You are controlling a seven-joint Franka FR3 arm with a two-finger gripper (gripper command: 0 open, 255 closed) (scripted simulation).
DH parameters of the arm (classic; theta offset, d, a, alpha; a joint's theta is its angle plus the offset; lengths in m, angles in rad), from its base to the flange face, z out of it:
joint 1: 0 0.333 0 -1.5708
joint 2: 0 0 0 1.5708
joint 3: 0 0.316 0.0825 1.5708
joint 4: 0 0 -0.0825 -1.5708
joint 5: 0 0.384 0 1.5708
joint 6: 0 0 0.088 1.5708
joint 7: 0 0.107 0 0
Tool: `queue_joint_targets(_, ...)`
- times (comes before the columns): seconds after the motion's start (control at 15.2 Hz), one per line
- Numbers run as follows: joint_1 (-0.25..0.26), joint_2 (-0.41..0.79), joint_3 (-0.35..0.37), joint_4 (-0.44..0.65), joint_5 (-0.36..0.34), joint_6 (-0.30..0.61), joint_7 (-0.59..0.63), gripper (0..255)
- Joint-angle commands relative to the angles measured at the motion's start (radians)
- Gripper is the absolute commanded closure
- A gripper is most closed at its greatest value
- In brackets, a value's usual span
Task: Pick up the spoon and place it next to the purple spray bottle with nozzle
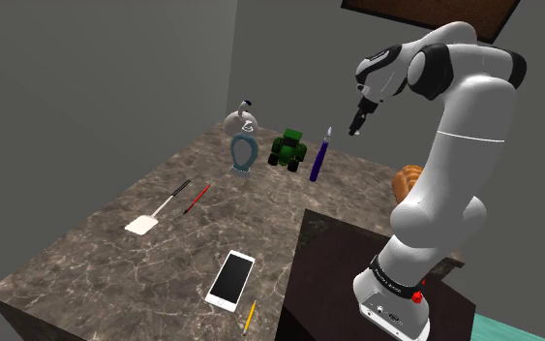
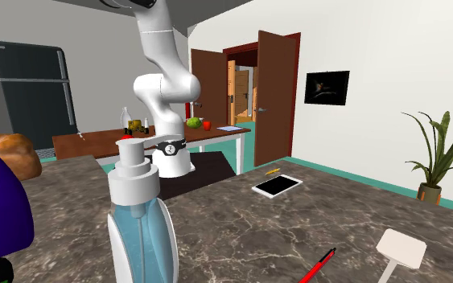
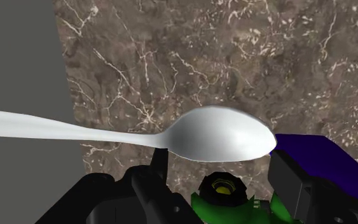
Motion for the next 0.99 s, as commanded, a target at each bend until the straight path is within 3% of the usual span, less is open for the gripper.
queue_joint_targets(0.0, 0.000, 0.007, 0.003, -0.017, 0.007, 0.023, -0.007, 255)
queue_joint_targets(0.92, -0.020, 0.096, 0.034, -0.093, 0.085, 0.169, -0.074, 255)
